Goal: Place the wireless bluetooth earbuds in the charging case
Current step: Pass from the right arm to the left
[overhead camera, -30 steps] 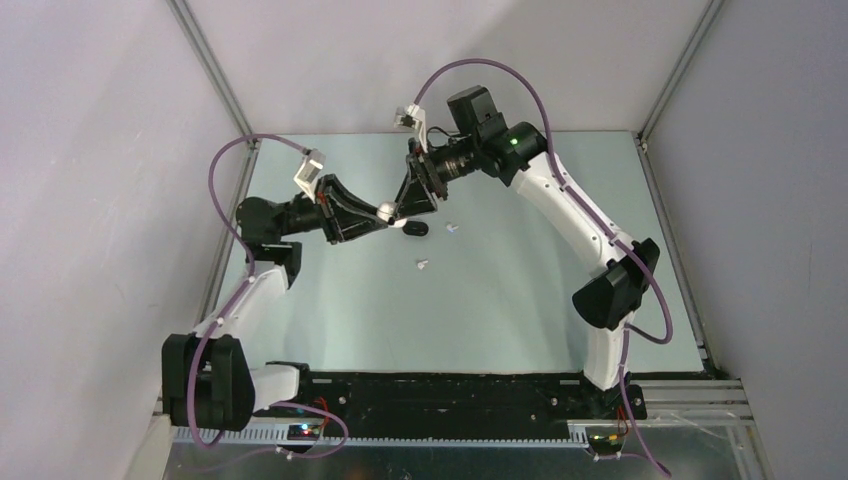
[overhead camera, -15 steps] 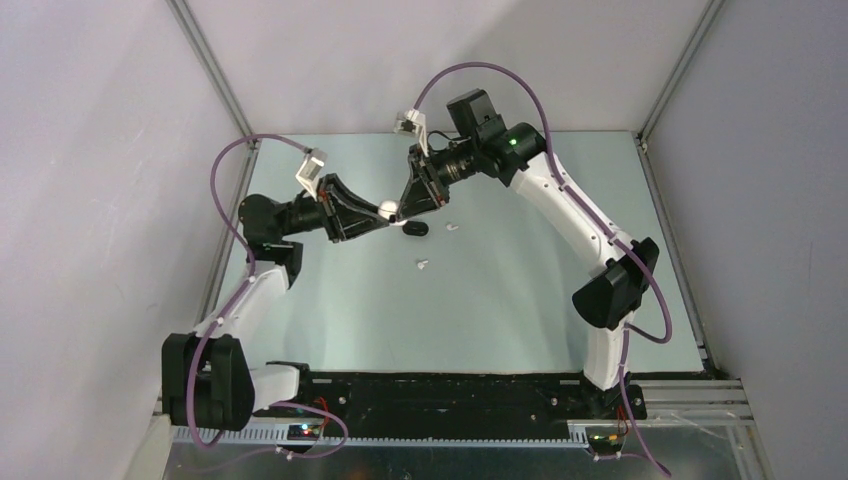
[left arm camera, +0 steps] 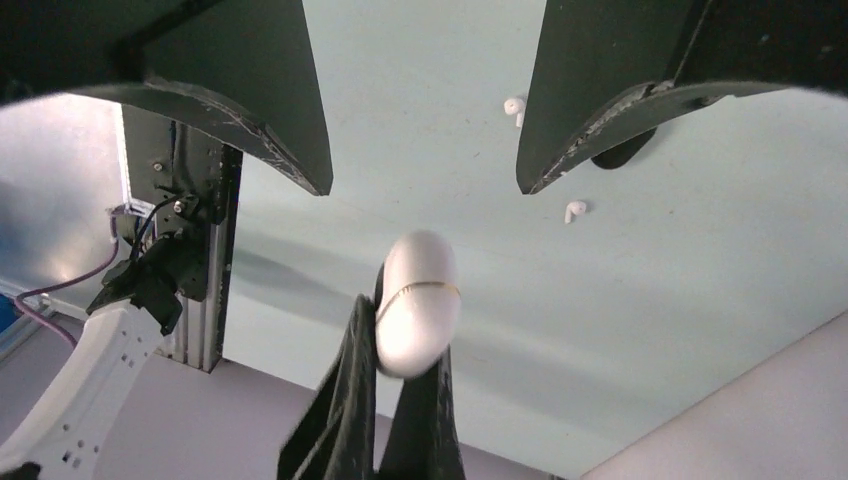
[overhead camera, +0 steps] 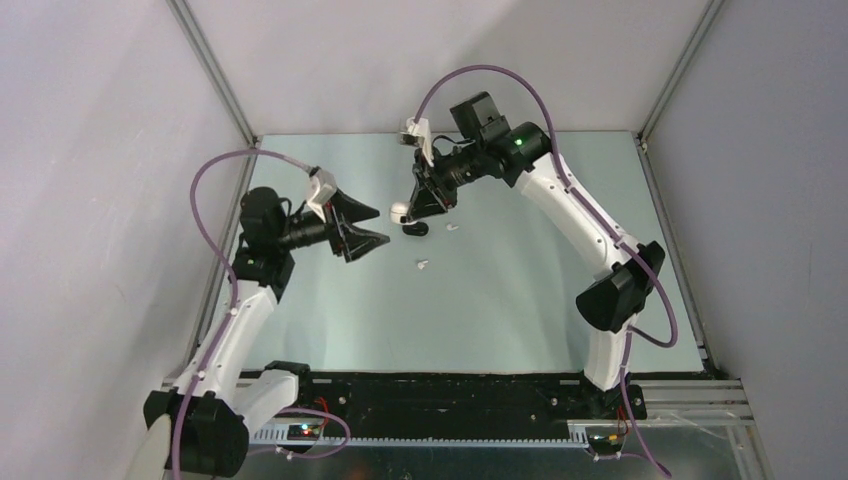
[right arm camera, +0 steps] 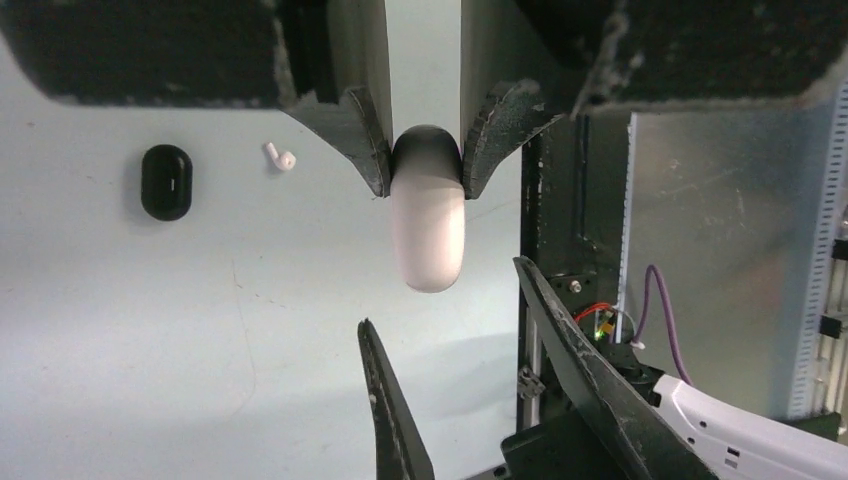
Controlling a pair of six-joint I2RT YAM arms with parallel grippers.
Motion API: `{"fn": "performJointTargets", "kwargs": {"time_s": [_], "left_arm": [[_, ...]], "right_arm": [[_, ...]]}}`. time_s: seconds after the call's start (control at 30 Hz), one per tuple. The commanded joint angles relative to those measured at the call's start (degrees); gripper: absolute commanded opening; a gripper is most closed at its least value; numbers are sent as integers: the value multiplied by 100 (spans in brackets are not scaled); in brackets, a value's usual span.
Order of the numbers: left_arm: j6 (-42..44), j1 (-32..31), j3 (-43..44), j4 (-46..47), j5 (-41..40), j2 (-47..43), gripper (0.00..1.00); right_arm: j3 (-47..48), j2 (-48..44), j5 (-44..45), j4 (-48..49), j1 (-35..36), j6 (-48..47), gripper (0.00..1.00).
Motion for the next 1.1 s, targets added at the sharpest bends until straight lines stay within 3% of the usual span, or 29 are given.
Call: {"fn": "performJointTargets", "kwargs": {"time_s": [0.0, 0.2, 0.37, 0.47, 0.63, 0.83, 1.07], "left_arm": [[192, -10, -515, 1097, 149, -123, 74], [257, -130, -323, 1446, 451, 213, 71], [201, -174, -86, 1489, 857, 473, 57], [943, -185, 98, 772, 1065, 509, 53], [2219, -208, 650, -954, 1291, 655, 55], [2763, -210, 958, -1533, 1493, 882, 53], [2584, -165, 1113, -1594, 1536, 1023, 48]], "right_arm": [[153, -478, 111, -128, 96, -589, 2], [13, -661, 292, -200, 349, -1199, 1], [-138, -718, 525, -51, 492, -1352, 0], [-149, -660, 609, 242, 497, -1084, 0], [-121, -526, 779, 402, 540, -1005, 0], [-110, -410, 945, 506, 576, -995, 0], [-114, -342, 1010, 540, 588, -954, 0]]}}
